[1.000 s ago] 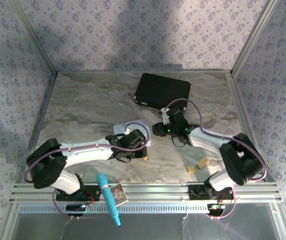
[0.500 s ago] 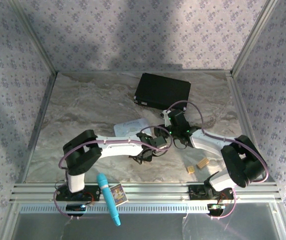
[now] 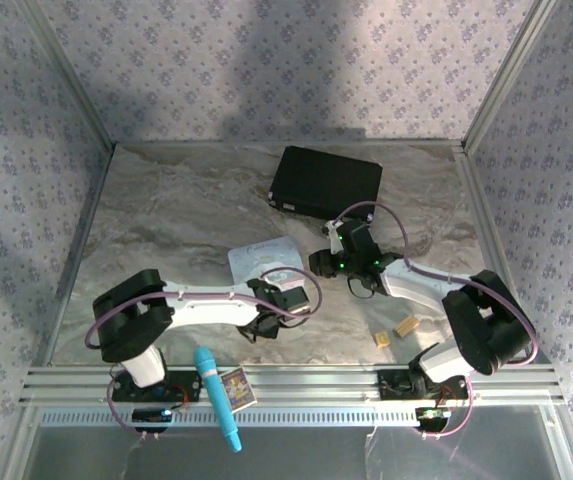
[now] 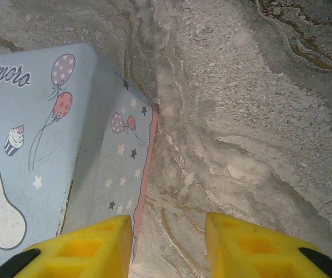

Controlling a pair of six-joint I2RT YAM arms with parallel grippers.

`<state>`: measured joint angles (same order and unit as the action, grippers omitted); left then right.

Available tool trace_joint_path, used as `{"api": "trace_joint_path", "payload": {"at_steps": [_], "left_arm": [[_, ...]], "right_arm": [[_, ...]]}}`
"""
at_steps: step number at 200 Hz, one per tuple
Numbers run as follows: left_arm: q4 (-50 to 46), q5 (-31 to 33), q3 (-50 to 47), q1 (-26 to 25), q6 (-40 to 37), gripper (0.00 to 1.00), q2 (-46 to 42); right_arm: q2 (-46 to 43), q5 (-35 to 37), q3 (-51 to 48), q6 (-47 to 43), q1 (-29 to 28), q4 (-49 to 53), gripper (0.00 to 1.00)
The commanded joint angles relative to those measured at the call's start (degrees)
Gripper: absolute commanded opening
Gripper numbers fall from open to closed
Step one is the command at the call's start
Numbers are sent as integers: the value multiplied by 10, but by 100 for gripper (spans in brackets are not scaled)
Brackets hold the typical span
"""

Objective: Unlock the padlock with the key

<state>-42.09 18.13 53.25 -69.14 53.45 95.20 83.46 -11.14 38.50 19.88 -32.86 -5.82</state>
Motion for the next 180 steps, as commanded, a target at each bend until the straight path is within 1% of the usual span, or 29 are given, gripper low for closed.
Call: {"api": "trace_joint_path", "payload": {"at_steps": [1, 20, 41, 55, 80, 93, 100, 126, 145, 157, 180], "left_arm": [[91, -27, -22, -5, -19, 39, -22], [72, 1, -20, -5, -16, 39, -18], [18, 51, -4, -8, -13, 38, -15], [-1, 81, 3, -12, -24, 39, -17], [13, 113, 0, -13, -50, 43, -20], [29, 116, -4, -13, -68, 43, -21], [59, 113, -11, -13, -78, 43, -20], [111, 106, -30, -14, -102, 43, -14], [123, 110, -33, -14, -111, 43, -10], [110, 110, -27, -14, -112, 42, 0], [97, 88, -28, -15, -110, 39, 9]], "right_arm": [[-1, 4, -3, 0, 3, 5, 39], [-4, 6, -6, -1, 4, 4, 39], [-3, 5, -7, 1, 3, 3, 39], [-4, 5, -9, 2, 3, 1, 39], [-4, 4, -8, 3, 2, -1, 38], [-4, 4, -9, 3, 2, 0, 38], [-5, 4, -10, 2, 2, 2, 38], [-9, 5, -13, 2, 3, 2, 38], [-10, 4, -14, 0, 3, 2, 38], [-10, 3, -14, 2, 3, 1, 38], [-10, 3, -15, 2, 2, 1, 38]]}}
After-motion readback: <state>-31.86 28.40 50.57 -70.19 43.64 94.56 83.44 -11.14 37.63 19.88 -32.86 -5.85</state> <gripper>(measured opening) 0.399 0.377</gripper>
